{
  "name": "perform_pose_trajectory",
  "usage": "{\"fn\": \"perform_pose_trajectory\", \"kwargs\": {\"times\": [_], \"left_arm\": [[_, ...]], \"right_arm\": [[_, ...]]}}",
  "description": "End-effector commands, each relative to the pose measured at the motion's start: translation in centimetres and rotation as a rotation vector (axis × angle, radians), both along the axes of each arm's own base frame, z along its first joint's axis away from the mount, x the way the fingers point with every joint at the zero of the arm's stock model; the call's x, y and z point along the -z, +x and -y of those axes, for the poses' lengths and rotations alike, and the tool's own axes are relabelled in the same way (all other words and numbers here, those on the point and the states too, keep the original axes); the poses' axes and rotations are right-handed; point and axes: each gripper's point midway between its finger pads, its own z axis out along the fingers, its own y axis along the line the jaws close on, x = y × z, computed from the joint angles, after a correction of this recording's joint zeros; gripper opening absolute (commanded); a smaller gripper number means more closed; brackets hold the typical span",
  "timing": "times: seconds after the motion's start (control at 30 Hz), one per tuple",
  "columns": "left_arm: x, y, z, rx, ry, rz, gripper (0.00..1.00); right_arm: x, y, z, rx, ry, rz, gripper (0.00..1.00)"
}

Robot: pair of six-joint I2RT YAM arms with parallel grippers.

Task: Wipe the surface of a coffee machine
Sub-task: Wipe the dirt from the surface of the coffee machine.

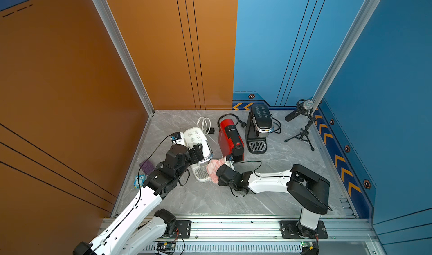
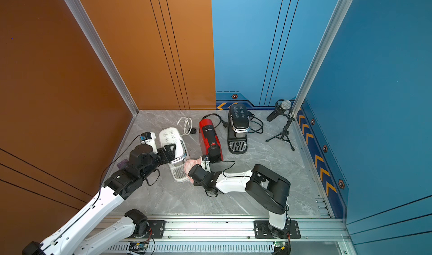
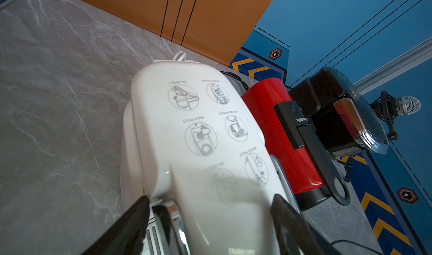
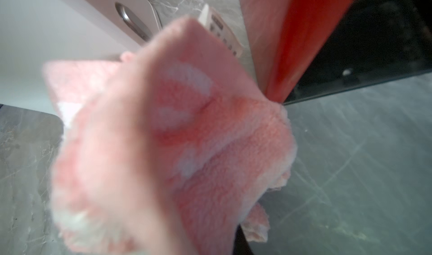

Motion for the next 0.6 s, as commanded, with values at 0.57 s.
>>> {"fn": "perform_pose_trajectory", "kwargs": {"times": [0.57], "left_arm": [[9.9, -5.1, -1.5, 0.063, 0.198, -0.384, 0.82]], "right_arm": [[1.5, -7.0, -5.4, -0.208, 0.081, -0.098, 0.00]]}}
